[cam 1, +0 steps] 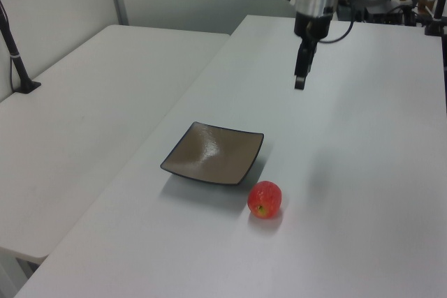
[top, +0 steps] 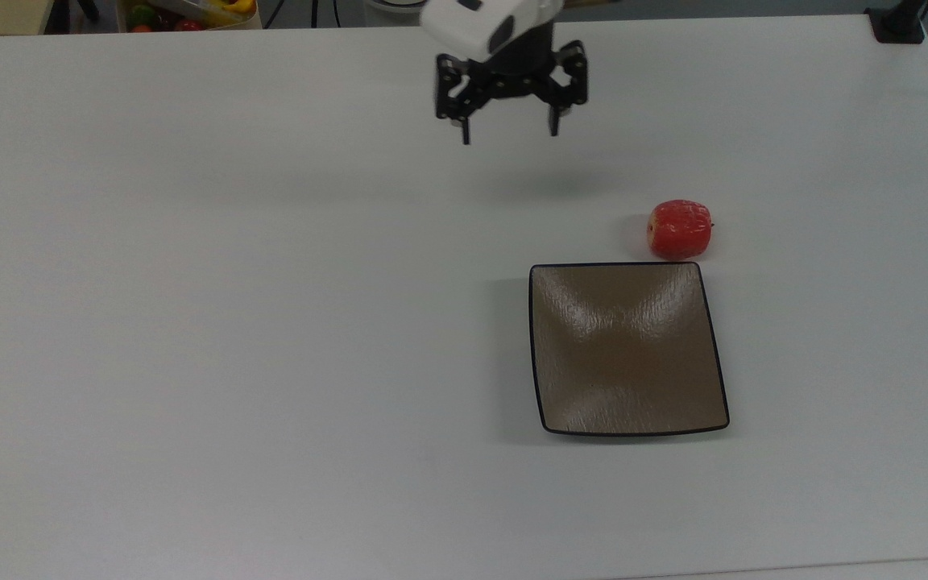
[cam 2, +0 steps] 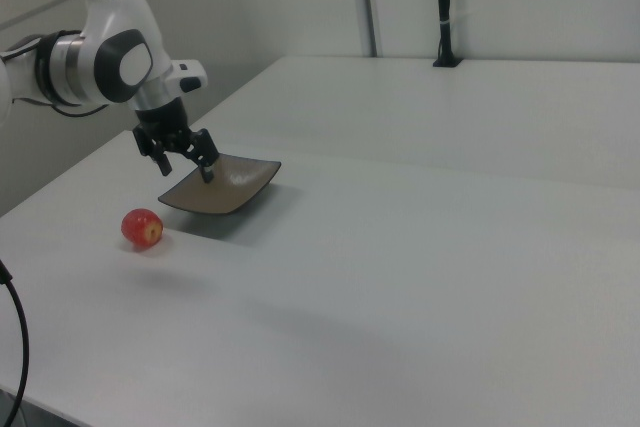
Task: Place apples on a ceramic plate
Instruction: 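Move the open gripper down toward the red apple beside the plate, then close the gripper around the red apple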
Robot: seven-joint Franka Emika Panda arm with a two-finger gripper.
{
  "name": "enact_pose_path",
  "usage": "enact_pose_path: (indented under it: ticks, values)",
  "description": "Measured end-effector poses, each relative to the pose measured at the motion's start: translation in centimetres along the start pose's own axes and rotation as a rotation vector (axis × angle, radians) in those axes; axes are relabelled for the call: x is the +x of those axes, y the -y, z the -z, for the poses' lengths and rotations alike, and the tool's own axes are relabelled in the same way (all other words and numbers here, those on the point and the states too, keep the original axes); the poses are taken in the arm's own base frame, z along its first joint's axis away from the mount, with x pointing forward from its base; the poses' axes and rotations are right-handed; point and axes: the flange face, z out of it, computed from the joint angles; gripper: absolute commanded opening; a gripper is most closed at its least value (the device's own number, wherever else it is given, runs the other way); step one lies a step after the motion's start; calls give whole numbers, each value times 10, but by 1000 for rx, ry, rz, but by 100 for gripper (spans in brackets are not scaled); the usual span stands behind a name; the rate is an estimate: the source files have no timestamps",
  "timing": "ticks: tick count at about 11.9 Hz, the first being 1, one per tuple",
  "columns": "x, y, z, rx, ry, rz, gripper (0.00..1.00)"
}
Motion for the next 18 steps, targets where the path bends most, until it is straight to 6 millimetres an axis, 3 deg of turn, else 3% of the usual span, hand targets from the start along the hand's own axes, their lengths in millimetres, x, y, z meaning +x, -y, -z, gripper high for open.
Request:
enact_pose_path:
  ticks: [5, 10, 12, 15, 18]
  values:
    - [17, 109, -33, 58, -69, -37, 100]
    - [18, 180, -79, 86, -63, -71, 100]
    - [11, 200, -101, 65, -50, -64, 100]
    - [7, 210, -131, 29, -26, -49, 100]
    - [11, 213, -135, 25, -31, -44, 100]
